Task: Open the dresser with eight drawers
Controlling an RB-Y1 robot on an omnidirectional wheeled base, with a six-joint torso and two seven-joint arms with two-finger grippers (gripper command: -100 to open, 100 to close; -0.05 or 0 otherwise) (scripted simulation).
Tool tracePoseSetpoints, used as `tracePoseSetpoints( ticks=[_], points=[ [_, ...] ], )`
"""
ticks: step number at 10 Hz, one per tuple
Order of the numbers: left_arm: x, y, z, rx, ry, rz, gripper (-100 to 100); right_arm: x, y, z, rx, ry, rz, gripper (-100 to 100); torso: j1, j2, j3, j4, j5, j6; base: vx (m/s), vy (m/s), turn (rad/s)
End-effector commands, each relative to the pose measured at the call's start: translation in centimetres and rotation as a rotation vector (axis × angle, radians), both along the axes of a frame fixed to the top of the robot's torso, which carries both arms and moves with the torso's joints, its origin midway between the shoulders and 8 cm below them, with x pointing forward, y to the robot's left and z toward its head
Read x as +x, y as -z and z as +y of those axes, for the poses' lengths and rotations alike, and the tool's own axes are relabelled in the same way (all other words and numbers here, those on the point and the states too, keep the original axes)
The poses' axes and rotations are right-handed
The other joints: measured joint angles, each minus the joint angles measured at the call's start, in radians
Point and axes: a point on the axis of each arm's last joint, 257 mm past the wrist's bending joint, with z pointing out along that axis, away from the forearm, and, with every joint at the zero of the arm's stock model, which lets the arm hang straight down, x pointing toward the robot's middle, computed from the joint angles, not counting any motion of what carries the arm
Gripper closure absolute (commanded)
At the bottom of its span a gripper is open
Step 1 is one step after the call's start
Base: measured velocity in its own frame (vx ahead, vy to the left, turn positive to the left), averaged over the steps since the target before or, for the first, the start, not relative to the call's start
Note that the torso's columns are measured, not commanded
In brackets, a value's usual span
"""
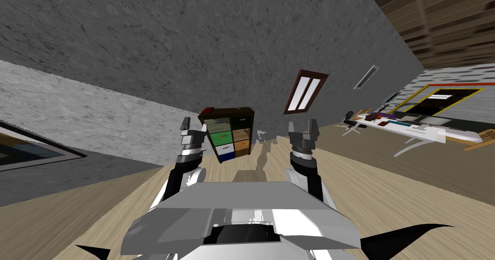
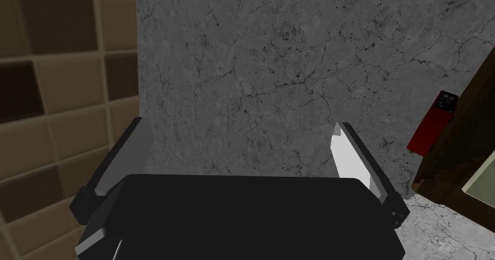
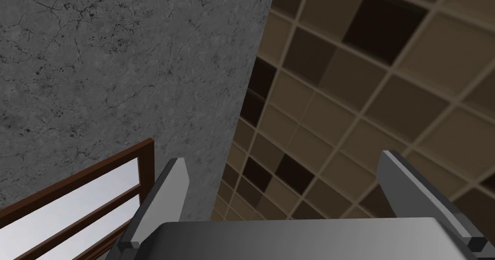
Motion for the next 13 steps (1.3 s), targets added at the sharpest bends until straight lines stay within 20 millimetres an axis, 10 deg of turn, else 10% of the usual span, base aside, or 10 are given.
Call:
tracePoseSetpoints(
  ticks=[1,9,10,13],
  points=[
    [0.0,0.0,0.0,0.000,0.000,0.000,0,0.0,0.0,0.0,0.000,0.000,0.000,0,0.000,0.040,-0.082,0.041,0.000,0.000,0.000,0.000,0.000],
    [0.0,0.0,0.0,0.000,0.000,0.000,0,0.0,0.0,0.0,0.000,0.000,0.000,0,0.000,0.618,-1.234,0.617,0.000,0.000,0.000,0.000,0.000],
    [0.3,0.4,-0.3,0.028,0.011,0.012,-100,0.0,0.0,0.0,0.000,0.000,0.000,0,0.000,0.691,-1.382,0.691,0.000,0.000,0.022,-0.007,-0.002],
    [1.3,2.0,-0.5,0.079,0.025,0.050,-100,0.0,0.0,0.0,0.000,0.000,0.000,0,0.000,0.736,-1.476,0.736,0.000,0.000,0.043,-0.022,-0.003]
  ],
)
